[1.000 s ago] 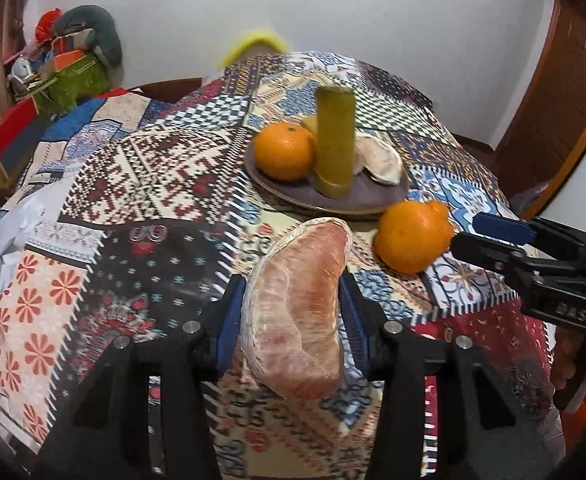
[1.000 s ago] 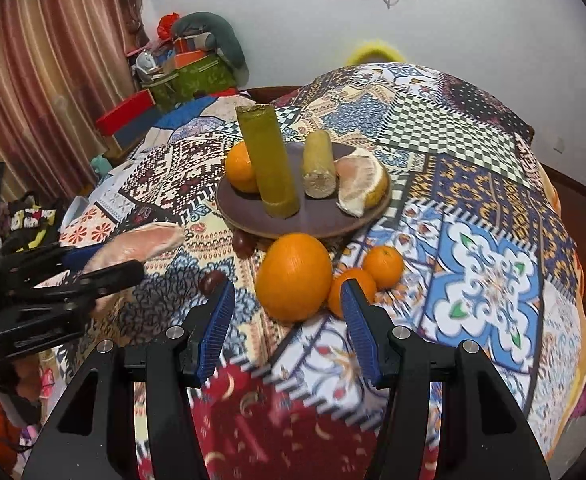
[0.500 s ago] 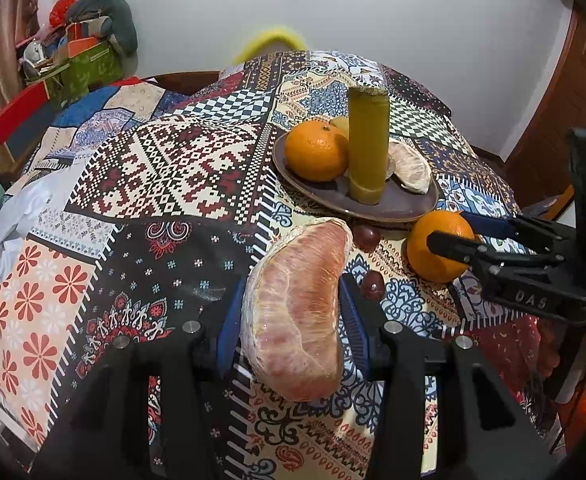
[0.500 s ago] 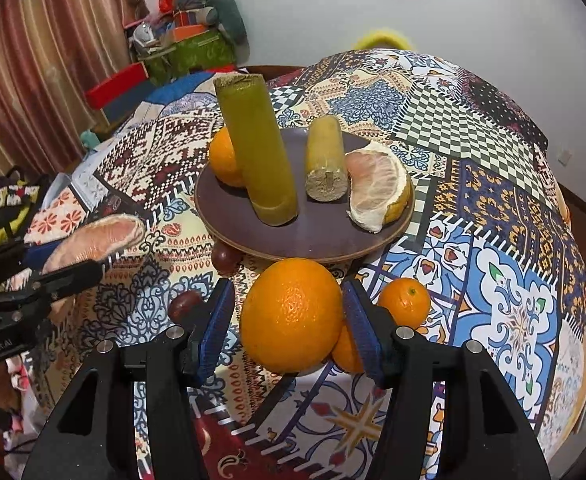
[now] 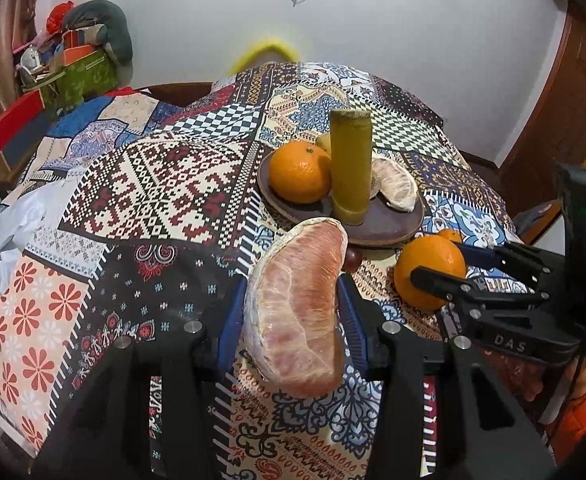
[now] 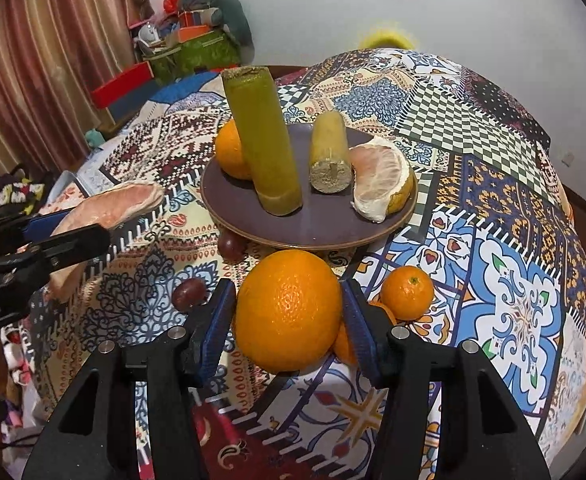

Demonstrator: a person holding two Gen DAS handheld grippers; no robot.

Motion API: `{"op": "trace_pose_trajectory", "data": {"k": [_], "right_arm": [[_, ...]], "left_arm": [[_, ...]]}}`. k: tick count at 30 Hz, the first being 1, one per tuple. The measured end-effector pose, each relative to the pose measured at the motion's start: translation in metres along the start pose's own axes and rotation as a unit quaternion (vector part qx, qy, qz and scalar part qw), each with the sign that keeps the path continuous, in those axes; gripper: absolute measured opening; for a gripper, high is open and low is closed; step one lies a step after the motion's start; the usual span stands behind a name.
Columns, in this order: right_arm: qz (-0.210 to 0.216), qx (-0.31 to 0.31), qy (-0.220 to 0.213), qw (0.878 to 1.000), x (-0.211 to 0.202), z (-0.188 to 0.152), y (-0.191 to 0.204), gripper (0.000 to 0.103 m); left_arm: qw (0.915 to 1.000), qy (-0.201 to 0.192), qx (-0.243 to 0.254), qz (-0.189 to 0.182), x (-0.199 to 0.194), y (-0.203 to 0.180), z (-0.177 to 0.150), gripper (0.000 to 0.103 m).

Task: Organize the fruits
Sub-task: 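Lift the pomelo segment with the left tool while the right tool grasps a large orange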

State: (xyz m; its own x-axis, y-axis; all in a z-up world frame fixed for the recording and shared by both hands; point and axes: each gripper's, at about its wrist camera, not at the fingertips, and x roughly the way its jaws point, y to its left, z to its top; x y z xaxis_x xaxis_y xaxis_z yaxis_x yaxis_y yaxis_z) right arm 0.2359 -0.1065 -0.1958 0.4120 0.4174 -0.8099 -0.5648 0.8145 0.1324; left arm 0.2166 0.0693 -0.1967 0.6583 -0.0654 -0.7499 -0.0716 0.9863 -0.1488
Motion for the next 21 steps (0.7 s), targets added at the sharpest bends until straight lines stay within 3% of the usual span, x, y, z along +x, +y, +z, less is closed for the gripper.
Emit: {"op": "trace_pose_trajectory", "data": {"k": [2, 4, 9, 11, 15, 20, 21], "right_arm": [[0.002, 0.005, -0.006, 1.000, -0.004, 0.000, -0.002, 0.051], [0.004, 0.009, -0.011, 1.000, -0.007, 0.003, -0.005, 0.051], [0.003, 0.019, -0.024, 1.000, -0.012, 0.010, -0.013, 0.051], [0.005, 0.023, -0.026, 0.999, -0.013, 0.010, -0.016, 0.051], [0.010, 0.027, -0.030, 0.999, -0.015, 0.009, -0.020, 0.051], [0.011, 0.025, -0.034, 0.999, -0.016, 0.008, -0.020, 0.051], [0.012, 0.025, -0.034, 0.999, -0.016, 0.008, -0.019, 0.051]], "left_arm": [[1.0000, -0.004, -0.001, -0.001, 0.000, 0.000, 0.004, 0.043], [0.9999, -0.011, -0.001, -0.002, -0.001, 0.001, 0.010, 0.023], [0.9997, -0.017, -0.007, -0.014, 0.004, 0.002, 0.028, 0.023], [0.9998, -0.007, -0.009, -0.014, 0.011, 0.003, 0.028, 0.023], [0.9988, 0.034, -0.016, -0.033, 0.028, 0.004, 0.019, 0.037], [0.9957, 0.076, -0.005, -0.051, 0.044, -0.007, 0.002, 0.040], [0.9961, 0.073, -0.004, -0.049, 0.044, -0.010, 0.001, 0.045]]}}
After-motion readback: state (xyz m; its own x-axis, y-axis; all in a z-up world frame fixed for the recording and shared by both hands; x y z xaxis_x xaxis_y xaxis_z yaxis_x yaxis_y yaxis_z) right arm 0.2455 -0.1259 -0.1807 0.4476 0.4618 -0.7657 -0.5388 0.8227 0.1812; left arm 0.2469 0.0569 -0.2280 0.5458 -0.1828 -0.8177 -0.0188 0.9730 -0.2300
